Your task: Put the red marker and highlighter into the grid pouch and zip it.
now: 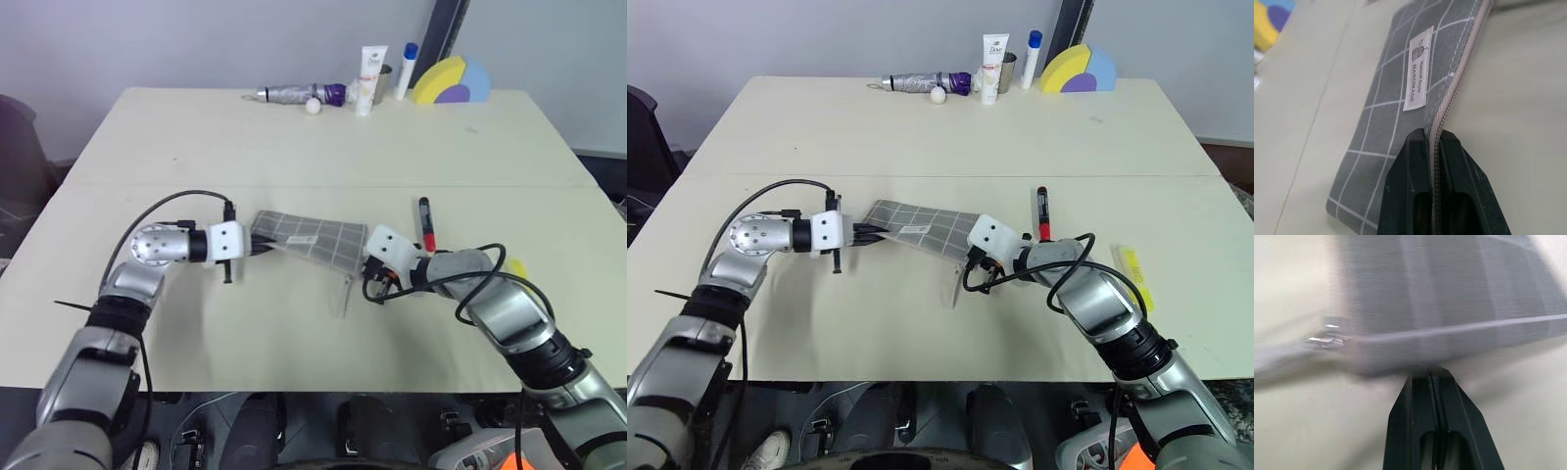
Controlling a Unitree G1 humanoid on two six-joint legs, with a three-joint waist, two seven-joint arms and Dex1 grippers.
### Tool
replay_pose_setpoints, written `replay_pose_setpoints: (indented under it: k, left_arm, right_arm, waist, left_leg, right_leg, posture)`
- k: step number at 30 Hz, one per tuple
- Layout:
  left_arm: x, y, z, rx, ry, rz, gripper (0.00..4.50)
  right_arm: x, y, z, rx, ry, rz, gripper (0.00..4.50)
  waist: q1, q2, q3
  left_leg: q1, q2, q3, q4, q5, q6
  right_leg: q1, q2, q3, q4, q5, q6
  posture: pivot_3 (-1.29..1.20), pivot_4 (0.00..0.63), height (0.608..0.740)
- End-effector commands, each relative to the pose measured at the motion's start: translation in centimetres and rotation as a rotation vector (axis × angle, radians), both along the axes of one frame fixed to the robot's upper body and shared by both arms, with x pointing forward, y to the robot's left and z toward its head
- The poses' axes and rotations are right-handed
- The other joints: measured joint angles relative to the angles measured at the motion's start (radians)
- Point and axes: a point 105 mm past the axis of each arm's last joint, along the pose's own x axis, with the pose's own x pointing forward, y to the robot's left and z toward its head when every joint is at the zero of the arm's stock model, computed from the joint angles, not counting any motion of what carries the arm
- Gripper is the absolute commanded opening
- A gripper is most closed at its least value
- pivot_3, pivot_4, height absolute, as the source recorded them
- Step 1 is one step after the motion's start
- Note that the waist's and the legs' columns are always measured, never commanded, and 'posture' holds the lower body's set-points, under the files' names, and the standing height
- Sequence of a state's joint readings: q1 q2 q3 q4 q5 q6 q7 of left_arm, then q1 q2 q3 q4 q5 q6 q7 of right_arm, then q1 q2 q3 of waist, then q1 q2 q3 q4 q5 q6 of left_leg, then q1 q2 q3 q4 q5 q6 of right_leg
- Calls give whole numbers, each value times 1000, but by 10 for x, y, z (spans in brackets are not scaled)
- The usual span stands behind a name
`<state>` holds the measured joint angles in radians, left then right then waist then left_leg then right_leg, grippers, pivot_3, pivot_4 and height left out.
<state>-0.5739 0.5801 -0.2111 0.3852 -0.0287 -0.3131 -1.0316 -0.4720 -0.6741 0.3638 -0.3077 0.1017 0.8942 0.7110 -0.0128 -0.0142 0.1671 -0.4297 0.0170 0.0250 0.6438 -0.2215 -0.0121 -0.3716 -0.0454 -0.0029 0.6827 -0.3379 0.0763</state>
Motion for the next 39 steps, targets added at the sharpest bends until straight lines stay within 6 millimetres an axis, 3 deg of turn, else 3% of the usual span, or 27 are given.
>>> replay_pose_setpoints:
  k: [1,5,8,13,20,21,23,27,34,39]
  left_arm:
    - [-2,-16,19,-68,-9,111,42]
    - [-11,-26,15,-74,31,197,42]
    - [-20,-28,13,-70,66,204,1075]
    - [-49,-25,28,-132,147,91,3528]
    - [-49,9,44,-168,198,111,3528]
    - [-45,17,45,-150,176,131,3812]
    - [-29,42,44,-40,45,195,4462]
    - [-14,69,28,201,-157,178,4462]
    - [-6,71,12,290,-249,44,4462]
    - [6,50,4,320,-363,-55,4462]
  right_arm:
    - [4,-13,13,1,-48,-46,0]
    - [5,-19,15,0,-53,-64,0]
    - [6,-19,19,3,-59,-64,0]
    - [9,-24,22,-3,-67,-66,0]
    - [15,-32,26,-20,-85,-73,0]
    - [16,-33,27,-22,-92,-77,0]
    - [21,-37,33,-26,-119,-89,0]
    - [28,-36,43,-21,-159,-89,0]
    - [38,-31,60,8,-217,-101,0]
    - [61,-26,54,1,-246,-148,0]
  waist:
    - [0,0,0]
    - [-4,0,0]
    - [-5,0,0]
    - [-2,1,1]
    - [-1,1,1]
    - [-1,1,1]
    - [-1,1,2]
    - [-1,1,2]
    - [2,1,2]
    - [1,1,2]
  left_leg:
    - [0,0,0,0,0,0]
    - [0,0,0,0,0,0]
    - [0,0,0,0,0,0]
    - [-1,0,0,-1,0,0]
    - [0,0,0,-1,0,0]
    - [0,0,0,-1,0,0]
    - [0,0,0,-1,0,0]
    - [0,0,0,-2,0,0]
    - [-1,-1,2,-11,0,0]
    - [-2,-1,4,-12,0,0]
  right_leg:
    - [0,0,0,0,0,0]
    - [-1,0,0,0,0,0]
    - [-1,1,0,0,0,0]
    - [-1,0,0,-1,0,0]
    - [-1,-1,0,-1,0,-1]
    - [-1,-1,0,-2,0,-1]
    - [-1,-1,1,-2,0,-1]
    - [-2,-1,1,-2,0,-1]
    - [-3,-4,1,-10,0,-1]
    - [-4,-2,0,-11,0,0]
  posture:
    - [0,150,740]
    - [0,150,740]
    - [0,150,740]
    - [0,150,740]
    - [0,150,740]
    - [0,150,740]
    - [0,150,740]
    - [0,150,740]
    - [0,150,740]
    - [0,150,740]
